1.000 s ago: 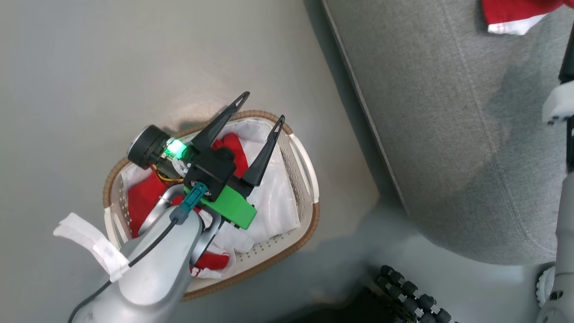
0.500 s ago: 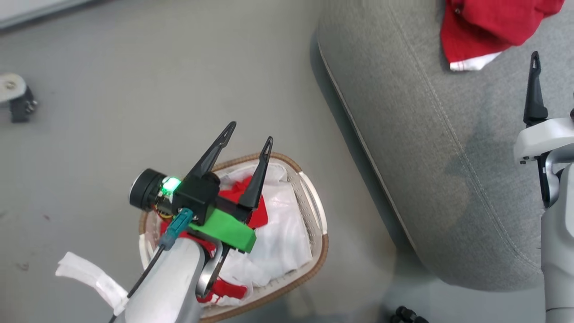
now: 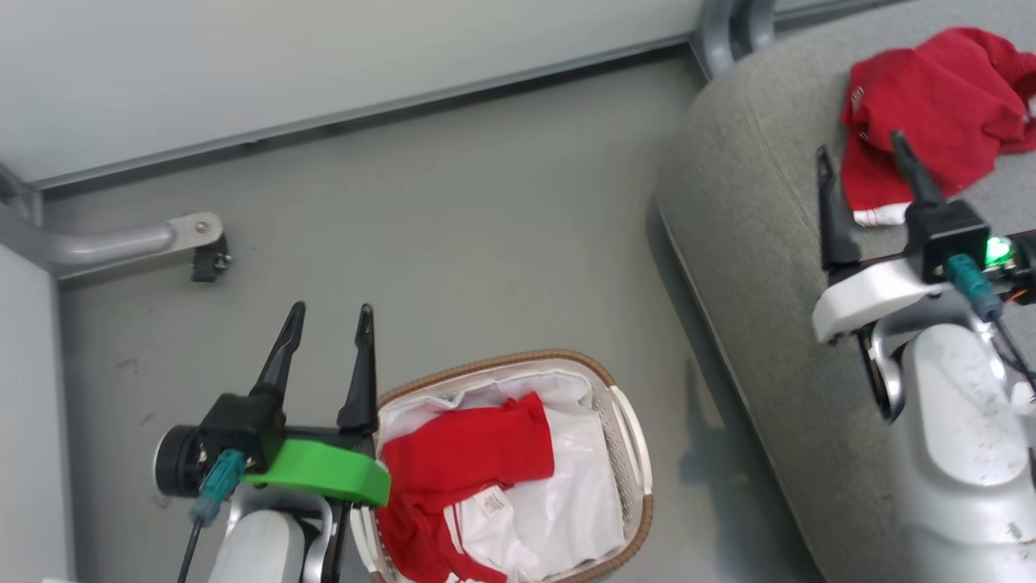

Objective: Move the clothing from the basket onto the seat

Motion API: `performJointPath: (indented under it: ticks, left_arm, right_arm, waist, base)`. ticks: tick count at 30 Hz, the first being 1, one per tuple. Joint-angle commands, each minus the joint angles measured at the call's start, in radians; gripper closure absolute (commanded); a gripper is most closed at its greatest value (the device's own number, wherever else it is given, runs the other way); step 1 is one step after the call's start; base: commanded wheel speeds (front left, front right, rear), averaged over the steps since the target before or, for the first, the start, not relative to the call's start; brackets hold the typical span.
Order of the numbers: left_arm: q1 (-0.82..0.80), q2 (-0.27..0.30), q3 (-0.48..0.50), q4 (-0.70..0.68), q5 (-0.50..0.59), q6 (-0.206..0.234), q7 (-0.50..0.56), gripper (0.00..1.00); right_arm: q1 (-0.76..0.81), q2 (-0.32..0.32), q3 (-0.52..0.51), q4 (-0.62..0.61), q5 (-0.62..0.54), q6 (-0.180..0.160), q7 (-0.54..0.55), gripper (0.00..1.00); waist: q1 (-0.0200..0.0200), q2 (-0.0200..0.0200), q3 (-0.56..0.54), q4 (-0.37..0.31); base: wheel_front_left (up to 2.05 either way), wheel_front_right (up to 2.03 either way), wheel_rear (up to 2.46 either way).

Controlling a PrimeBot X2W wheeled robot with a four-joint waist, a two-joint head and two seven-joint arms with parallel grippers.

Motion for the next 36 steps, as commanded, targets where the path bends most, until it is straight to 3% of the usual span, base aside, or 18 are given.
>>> performJointPath:
  ticks: [1, 10, 17, 24, 36]
  left_arm:
    - [0.028, -0.005, 0.016, -0.006, 0.009, 0.009, 0.001, 0.0]
    - [0.14, -0.011, 0.11, 0.001, 0.007, 0.019, 0.001, 0.0]
    - [0.214, -0.012, 0.126, -0.008, -0.038, 0.029, 0.001, 0.0]
    - [0.25, -0.012, 0.113, 0.002, -0.05, 0.038, 0.001, 0.0]
    - [0.253, -0.012, 0.098, 0.006, -0.056, 0.04, 0.001, 0.0]
  right_arm:
    - [0.033, 0.003, 0.02, -0.006, 0.013, -0.001, 0.0, 0.0]
    - [0.19, 0.013, 0.119, -0.032, 0.183, -0.001, 0.0, 0.0]
    - [0.313, 0.015, 0.164, -0.058, 0.277, -0.001, 0.0, 0.0]
    - [0.389, 0.015, 0.219, -0.061, 0.298, -0.001, 0.0, 0.0]
    - [0.399, 0.015, 0.215, -0.066, 0.3, -0.001, 0.0, 0.0]
  waist:
    - [0.0001, 0.0, -0.081, 0.082]
    - [0.0001, 0.0, -0.145, 0.118]
    - [0.0001, 0.0, -0.195, 0.122]
    - [0.0001, 0.0, -0.232, 0.114]
    - [0.0001, 0.0, -0.24, 0.115]
  base:
    - [0.0, 0.0, 0.0]
    - [0.0, 0.0, 0.0]
    - [0.0, 0.0, 0.0]
    - [0.0, 0.0, 0.0]
    - [0.0, 0.0, 0.0]
